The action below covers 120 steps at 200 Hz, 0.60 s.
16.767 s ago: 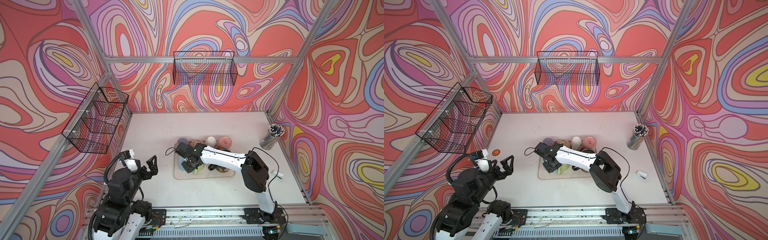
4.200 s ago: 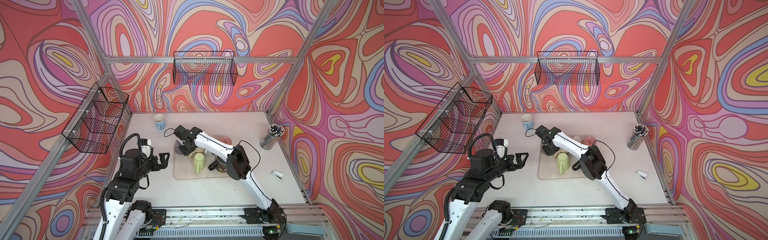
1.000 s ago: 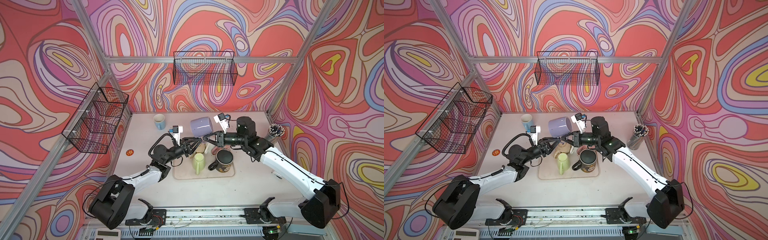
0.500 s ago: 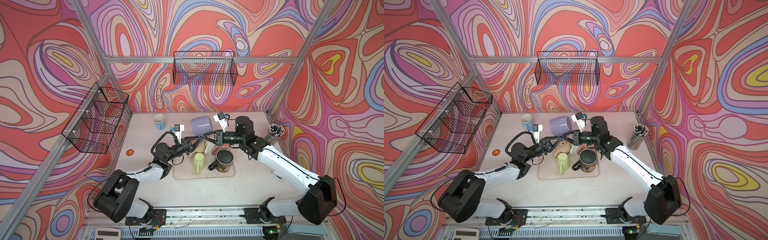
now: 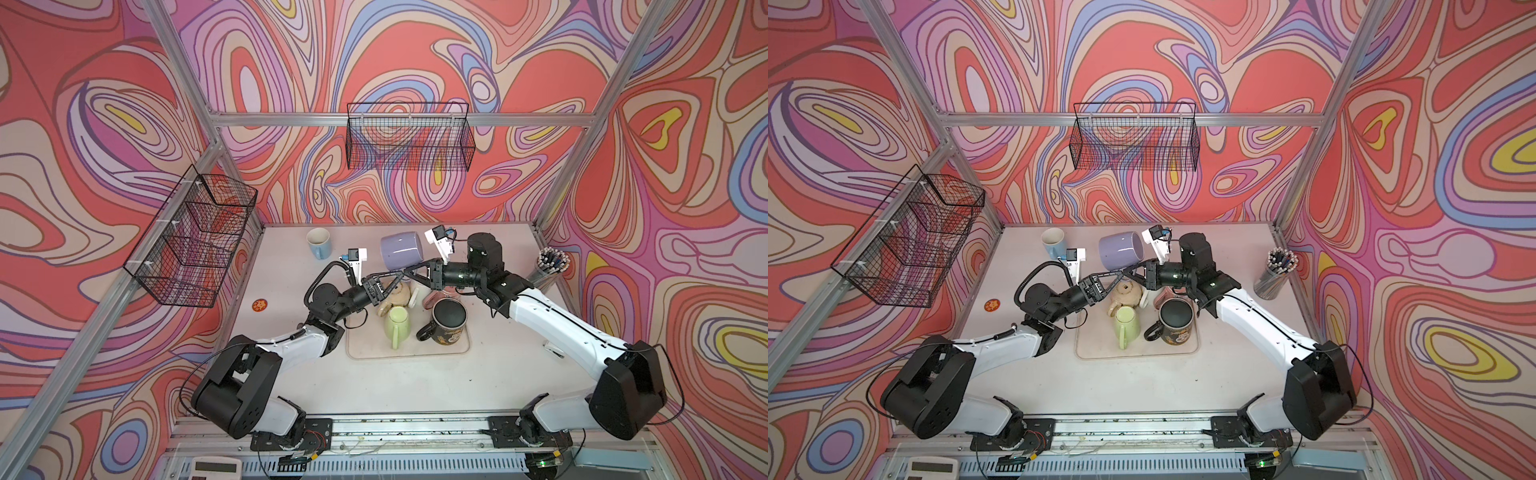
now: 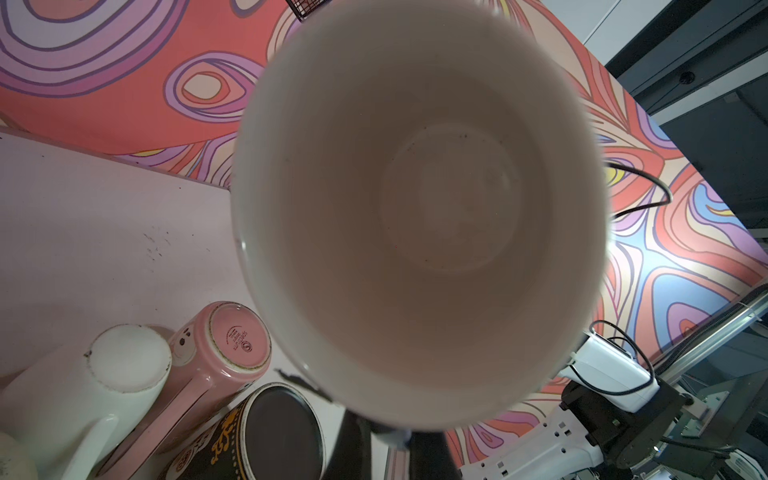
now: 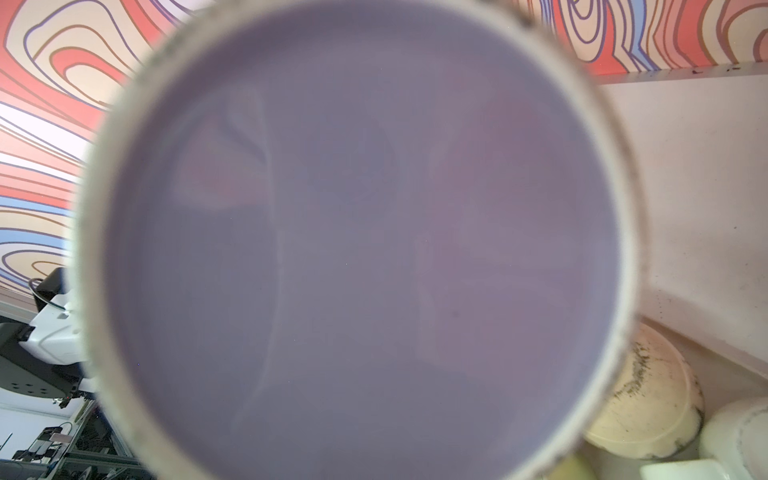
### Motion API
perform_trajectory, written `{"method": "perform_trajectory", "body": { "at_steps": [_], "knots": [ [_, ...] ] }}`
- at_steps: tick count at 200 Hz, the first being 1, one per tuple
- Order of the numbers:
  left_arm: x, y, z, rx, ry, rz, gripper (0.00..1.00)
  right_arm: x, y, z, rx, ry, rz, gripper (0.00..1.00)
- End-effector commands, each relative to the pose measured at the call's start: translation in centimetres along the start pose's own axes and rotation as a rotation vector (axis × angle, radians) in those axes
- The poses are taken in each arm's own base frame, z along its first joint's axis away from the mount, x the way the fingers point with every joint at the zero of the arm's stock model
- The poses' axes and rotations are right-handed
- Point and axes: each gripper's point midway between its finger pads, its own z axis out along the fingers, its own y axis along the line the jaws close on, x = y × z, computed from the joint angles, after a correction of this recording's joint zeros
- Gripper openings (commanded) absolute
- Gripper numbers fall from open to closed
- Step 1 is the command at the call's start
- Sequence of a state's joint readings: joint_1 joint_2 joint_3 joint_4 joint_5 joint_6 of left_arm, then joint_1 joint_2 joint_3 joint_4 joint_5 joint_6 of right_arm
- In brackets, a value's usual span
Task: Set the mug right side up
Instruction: 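Close left gripper on the lavender mug's handle held by the right gripper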
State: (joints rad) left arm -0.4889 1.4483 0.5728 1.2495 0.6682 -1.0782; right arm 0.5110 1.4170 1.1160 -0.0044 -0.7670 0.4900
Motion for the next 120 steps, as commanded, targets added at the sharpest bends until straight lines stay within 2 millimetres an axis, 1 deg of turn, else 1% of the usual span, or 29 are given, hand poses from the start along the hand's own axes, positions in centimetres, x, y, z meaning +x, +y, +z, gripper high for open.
{"method": "perform_trajectory", "body": {
  "at_steps": [1,27,46,59,93,120],
  "knots": [
    [0.2,-3.6,0.7,0.135,0.021,0.127,0.0,1.9,1.3,1.2,-0.082,0.066,0.042,0.0],
    [0.4,-3.0,0.3,0.113,0.012,0.125,0.0,1.9,1.1,1.2,-0.071,0.067,0.039,0.0],
    [0.6,-2.7,0.1,0.098,0.006,0.129,0.0,1.7,1.4,1.0,-0.072,0.063,0.025,0.18],
    [0.7,-2.4,-0.1,0.085,0.0,0.136,0.0,1.5,1.6,0.8,-0.07,0.059,0.015,0.24],
    [0.7,-2.5,-0.4,0.085,-0.005,0.149,0.0,0.9,1.9,0.2,-0.063,0.045,0.0,0.26],
    [0.7,-2.6,-0.5,0.085,-0.009,0.156,0.0,0.5,1.9,-0.3,-0.057,0.034,-0.007,0.3]
  ]
}}
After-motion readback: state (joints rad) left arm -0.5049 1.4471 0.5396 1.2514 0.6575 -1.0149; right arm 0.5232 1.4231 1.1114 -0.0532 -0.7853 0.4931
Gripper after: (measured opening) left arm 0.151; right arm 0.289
